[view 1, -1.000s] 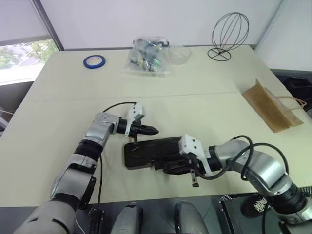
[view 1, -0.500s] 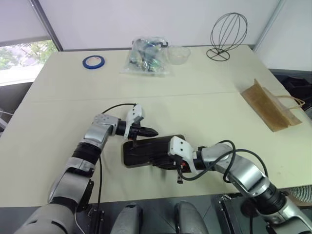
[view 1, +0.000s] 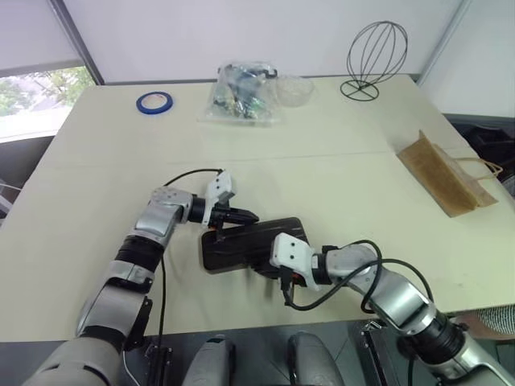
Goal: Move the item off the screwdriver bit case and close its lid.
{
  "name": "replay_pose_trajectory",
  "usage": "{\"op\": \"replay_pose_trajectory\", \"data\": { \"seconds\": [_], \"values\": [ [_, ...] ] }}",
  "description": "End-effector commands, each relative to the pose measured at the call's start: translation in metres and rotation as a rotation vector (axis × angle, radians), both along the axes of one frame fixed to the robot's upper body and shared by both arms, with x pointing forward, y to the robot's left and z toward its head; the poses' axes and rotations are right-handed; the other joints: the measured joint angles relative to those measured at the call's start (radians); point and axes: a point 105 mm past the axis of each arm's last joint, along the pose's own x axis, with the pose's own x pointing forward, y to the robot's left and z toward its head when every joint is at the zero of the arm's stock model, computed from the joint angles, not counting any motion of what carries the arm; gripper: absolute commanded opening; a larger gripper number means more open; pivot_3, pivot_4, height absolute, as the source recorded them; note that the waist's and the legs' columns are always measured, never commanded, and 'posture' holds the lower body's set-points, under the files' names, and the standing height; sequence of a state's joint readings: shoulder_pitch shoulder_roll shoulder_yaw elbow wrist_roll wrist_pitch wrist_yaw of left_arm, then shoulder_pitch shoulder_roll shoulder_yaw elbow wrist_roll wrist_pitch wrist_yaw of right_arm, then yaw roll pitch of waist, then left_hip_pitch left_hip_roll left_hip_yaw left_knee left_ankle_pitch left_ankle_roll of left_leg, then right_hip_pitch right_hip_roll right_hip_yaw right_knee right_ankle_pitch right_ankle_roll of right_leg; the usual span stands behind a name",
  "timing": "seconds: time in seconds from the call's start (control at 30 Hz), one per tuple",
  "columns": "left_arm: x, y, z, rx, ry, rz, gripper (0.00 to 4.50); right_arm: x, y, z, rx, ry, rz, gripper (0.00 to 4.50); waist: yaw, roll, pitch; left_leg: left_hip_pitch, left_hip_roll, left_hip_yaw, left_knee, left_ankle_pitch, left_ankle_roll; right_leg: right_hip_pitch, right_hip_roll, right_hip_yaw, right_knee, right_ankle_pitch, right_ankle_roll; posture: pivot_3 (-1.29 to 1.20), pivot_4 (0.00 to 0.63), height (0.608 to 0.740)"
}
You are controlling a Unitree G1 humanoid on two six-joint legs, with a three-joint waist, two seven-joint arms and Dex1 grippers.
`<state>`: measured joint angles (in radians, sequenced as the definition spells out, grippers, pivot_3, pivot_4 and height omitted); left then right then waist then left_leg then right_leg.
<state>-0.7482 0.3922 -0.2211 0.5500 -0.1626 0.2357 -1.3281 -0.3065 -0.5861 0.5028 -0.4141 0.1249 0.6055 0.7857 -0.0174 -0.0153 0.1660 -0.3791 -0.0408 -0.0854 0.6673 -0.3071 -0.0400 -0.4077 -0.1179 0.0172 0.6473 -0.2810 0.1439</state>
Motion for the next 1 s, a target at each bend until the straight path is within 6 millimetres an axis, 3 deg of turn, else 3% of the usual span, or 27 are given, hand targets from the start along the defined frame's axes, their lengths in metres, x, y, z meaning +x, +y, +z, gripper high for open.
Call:
{"op": "replay_pose_trajectory", "data": {
  "seconds": [0.03,0.23,0.4,0.6,0.77,0.93,1.0],
  "values": [
    [-0.016,0.0,-0.03,0.081,0.056,-0.071,0.0,0.023,-0.007,0.021,0.009,-0.161,-0.112,0.04,0.0,0.0,0.0,0.0,0.0,0.0,0.0,0.0,0.0,0.0,0.0,0.0,0.0,0.0,0.0,0.0,0.15,0.74],
    [-0.021,0.003,-0.043,0.114,0.056,-0.095,0.0,0.023,-0.005,0.028,0.013,-0.207,-0.121,0.04,-0.002,0.0,0.0,0.004,0.0,0.0,-0.001,0.0,0.0,0.003,0.0,0.0,0.0,0.0,0.0,0.0,0.15,0.74],
    [-0.012,0.003,-0.034,0.088,0.03,-0.065,0.0,0.022,-0.013,0.03,-0.005,-0.185,-0.123,0.04,0.0,0.0,0.0,0.004,0.0,0.0,-0.001,0.0,0.0,0.003,0.0,0.0,0.0,0.0,0.0,0.0,0.15,0.74],
    [-0.002,0.011,0.005,-0.006,-0.032,0.001,0.0,0.007,-0.053,0.043,-0.054,-0.074,-0.114,0.04,0.004,0.0,0.0,0.002,0.0,0.0,-0.001,-0.001,0.001,0.003,0.0,0.0,-0.001,0.0,0.0,0.0,0.15,0.74],
    [-0.003,0.024,0.037,-0.075,-0.071,0.059,0.0,0.003,-0.078,0.067,-0.052,-0.083,-0.142,0.04,0.002,-0.001,0.0,0.001,0.001,0.0,-0.001,-0.001,0.002,0.001,0.0,0.0,-0.001,0.0,0.0,0.0,0.15,0.74],
    [-0.024,0.055,0.082,-0.13,-0.14,0.144,0.0,0.01,-0.106,0.115,-0.034,-0.186,-0.21,0.04,-0.003,0.0,0.001,0.002,0.001,-0.001,-0.002,-0.001,0.002,0.001,0.0,0.002,-0.001,0.0,0.0,0.0,0.15,0.74],
    [-0.035,0.063,0.09,-0.131,-0.144,0.175,0.0,0.009,-0.111,0.127,-0.021,-0.205,-0.218,0.04,-0.001,0.0,0.001,0.002,0.002,-0.001,-0.002,-0.001,0.002,0.0,0.0,0.002,-0.001,0.0,0.0,0.0,0.15,0.74]
  ]
}}
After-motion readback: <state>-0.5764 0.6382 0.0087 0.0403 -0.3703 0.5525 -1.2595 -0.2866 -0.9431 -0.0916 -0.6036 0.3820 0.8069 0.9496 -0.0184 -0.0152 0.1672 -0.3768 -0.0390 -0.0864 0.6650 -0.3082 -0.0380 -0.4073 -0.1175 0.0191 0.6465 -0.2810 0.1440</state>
